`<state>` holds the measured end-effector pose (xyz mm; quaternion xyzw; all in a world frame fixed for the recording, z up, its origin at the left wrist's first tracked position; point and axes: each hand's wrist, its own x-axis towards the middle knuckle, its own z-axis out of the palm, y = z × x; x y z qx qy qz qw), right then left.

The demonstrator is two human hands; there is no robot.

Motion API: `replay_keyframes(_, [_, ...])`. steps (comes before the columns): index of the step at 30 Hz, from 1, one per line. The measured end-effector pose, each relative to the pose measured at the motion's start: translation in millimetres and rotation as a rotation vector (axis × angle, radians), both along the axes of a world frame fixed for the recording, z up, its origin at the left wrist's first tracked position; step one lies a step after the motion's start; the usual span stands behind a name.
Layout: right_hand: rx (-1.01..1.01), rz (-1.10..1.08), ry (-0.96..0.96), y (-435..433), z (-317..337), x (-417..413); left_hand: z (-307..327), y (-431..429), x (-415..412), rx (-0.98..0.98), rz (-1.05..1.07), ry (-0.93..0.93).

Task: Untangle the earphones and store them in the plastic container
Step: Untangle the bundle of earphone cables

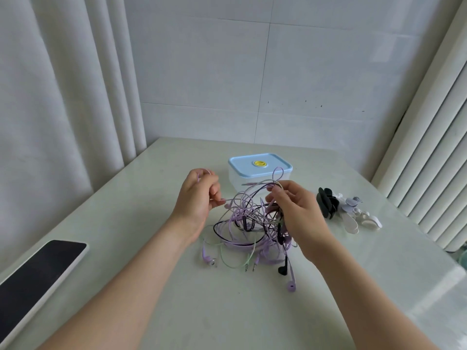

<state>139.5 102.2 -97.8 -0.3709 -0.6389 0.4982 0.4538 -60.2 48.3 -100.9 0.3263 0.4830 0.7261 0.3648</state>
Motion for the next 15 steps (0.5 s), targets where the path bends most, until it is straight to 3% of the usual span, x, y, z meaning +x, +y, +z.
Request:
replay_keyframes(4, [0.052,0.085,0.028,0,0,2,-1,-10,-1,-0.093,0.042,0.628])
replay_keyframes(7, [0.119,0.037,0.055,-2,0,0,-5,-14,-3,-0.058,0.061,0.881])
replay_keyframes(10, [0.153,-0.011,0.083,-1,1,2,-7,-14,-4,0.004,0.125,1.020])
replay_keyframes(15, [0.148,0.018,0.093,-2,1,3,-11,-10,-1,-0.044,0.049,1.067])
